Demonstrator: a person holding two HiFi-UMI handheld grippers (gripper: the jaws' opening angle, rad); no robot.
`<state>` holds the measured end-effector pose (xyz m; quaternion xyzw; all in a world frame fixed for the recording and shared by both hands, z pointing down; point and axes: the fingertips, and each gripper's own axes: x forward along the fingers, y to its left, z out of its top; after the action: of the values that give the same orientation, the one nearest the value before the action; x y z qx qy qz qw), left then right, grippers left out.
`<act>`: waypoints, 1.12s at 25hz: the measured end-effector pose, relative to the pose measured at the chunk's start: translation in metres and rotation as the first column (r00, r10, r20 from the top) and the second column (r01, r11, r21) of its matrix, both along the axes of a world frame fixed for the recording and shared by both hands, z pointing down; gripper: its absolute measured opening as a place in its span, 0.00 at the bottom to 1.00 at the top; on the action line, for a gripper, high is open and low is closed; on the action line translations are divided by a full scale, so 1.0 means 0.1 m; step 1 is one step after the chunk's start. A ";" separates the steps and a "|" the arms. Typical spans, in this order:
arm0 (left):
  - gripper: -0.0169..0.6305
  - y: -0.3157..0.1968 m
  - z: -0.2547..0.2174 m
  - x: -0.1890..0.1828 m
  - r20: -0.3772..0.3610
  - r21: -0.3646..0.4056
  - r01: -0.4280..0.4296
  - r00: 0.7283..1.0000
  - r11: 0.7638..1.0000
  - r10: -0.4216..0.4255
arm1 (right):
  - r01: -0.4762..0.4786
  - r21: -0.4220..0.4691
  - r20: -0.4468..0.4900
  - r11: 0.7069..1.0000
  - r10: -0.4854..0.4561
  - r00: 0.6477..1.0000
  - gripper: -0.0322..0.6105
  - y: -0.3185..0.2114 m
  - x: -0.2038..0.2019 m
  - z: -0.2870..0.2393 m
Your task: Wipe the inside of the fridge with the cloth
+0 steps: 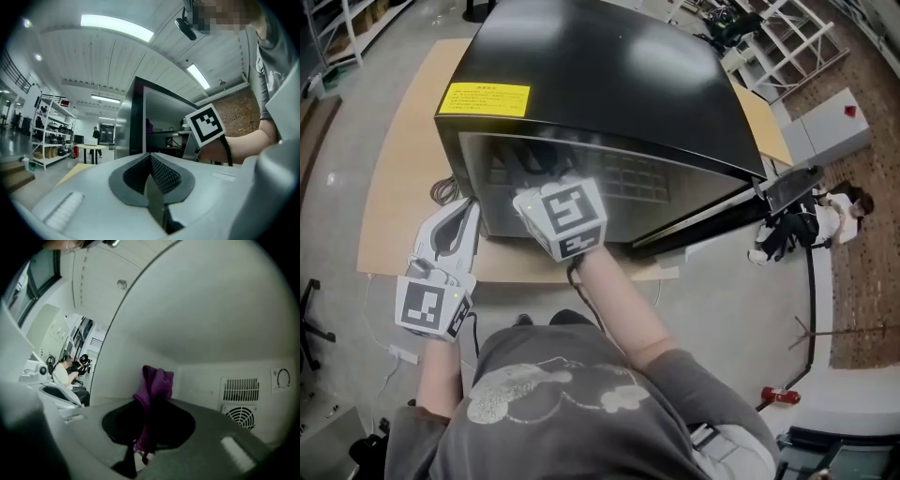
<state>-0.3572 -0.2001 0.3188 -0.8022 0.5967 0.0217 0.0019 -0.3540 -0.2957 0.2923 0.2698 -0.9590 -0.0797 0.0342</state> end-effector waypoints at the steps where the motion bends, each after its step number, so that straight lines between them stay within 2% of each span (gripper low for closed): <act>1: 0.05 0.00 -0.01 0.00 0.000 0.001 0.001 1.000 1.000 -0.001 | 0.013 -0.003 0.008 1.000 -0.013 1.000 0.11 0.07 0.01 -0.01; 7: 0.05 0.03 0.02 0.01 0.011 -0.008 0.035 0.999 0.999 -0.035 | 0.114 0.000 0.028 0.994 -0.114 0.993 0.11 0.52 0.10 -0.04; 13: 0.05 0.07 0.06 -0.06 0.005 -0.031 0.114 0.993 0.993 -0.114 | 0.181 -0.080 0.087 0.980 -0.174 0.981 0.11 0.79 0.14 -0.04; 16: 0.05 0.06 0.05 -0.01 0.008 -0.043 0.131 0.991 0.991 -0.130 | 0.101 -0.140 0.058 0.985 -0.093 0.994 0.11 0.51 0.18 0.08; 18: 0.05 0.04 0.01 0.06 0.011 -0.039 0.130 0.991 0.991 -0.130 | 0.029 -0.200 -0.009 0.979 -0.031 0.999 0.11 0.24 0.19 0.21; 20: 0.05 0.03 -0.03 0.14 0.016 -0.031 0.124 0.992 0.992 -0.123 | -0.015 -0.238 -0.095 0.971 -0.008 0.995 0.11 0.07 0.17 0.32; 24: 0.05 -0.01 -0.06 0.30 0.025 -0.029 0.099 0.995 0.995 -0.099 | -0.056 -0.233 -0.201 0.971 0.008 0.980 0.11 -0.03 0.24 0.36; 28: 0.05 -0.08 -0.04 0.39 0.029 -0.034 0.080 0.996 0.996 -0.079 | -0.101 -0.232 -0.208 0.968 0.052 0.977 0.11 -0.07 0.49 0.38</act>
<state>-0.3177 -0.2078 0.3145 -0.7780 0.6283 0.0002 -0.0030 -0.3055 -0.3030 0.3305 0.2914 -0.9420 0.0120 0.1661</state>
